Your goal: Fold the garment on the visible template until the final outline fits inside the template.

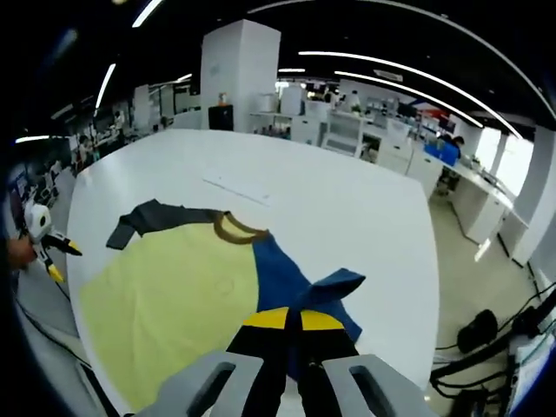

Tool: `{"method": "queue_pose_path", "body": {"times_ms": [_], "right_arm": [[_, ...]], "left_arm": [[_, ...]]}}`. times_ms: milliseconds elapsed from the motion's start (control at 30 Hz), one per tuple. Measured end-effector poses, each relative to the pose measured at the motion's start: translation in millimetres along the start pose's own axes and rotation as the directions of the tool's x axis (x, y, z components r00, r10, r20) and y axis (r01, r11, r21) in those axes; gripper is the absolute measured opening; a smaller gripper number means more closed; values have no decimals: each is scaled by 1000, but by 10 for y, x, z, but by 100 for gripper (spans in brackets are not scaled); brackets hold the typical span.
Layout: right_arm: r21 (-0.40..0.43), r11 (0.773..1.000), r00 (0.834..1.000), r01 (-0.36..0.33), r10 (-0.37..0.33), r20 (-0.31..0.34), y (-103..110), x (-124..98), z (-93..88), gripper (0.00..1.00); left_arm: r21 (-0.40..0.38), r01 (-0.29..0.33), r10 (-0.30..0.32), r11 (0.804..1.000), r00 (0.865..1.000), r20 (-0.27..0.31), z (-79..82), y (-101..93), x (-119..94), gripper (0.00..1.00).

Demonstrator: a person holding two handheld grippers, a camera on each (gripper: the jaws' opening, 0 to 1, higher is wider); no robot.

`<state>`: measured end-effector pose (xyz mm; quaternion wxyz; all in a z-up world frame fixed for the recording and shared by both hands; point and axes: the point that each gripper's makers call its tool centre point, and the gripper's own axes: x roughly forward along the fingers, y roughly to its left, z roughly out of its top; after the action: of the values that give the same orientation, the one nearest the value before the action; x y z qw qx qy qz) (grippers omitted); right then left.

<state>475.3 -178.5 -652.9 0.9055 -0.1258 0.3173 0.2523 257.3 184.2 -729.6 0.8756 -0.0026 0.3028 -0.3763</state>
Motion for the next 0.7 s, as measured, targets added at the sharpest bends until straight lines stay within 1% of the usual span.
{"method": "queue_pose_path", "body": {"times_ms": [367, 633, 700], "right_arm": [[-39, 998, 999, -45, 45, 3, 228, 115, 190, 0], [-74, 993, 996, -92, 92, -2, 469, 242, 338, 0], [-85, 990, 994, -110, 110, -8, 561, 294, 367, 0]], "left_arm": [[-2, 7, -7, 1000, 1000, 1, -3, -5, 10, 54], [-4, 7, -7, 1000, 1000, 5, -5, 0, 4, 54], [-4, 6, -6, 1000, 1000, 8, -3, 4, 2, 54]]}}
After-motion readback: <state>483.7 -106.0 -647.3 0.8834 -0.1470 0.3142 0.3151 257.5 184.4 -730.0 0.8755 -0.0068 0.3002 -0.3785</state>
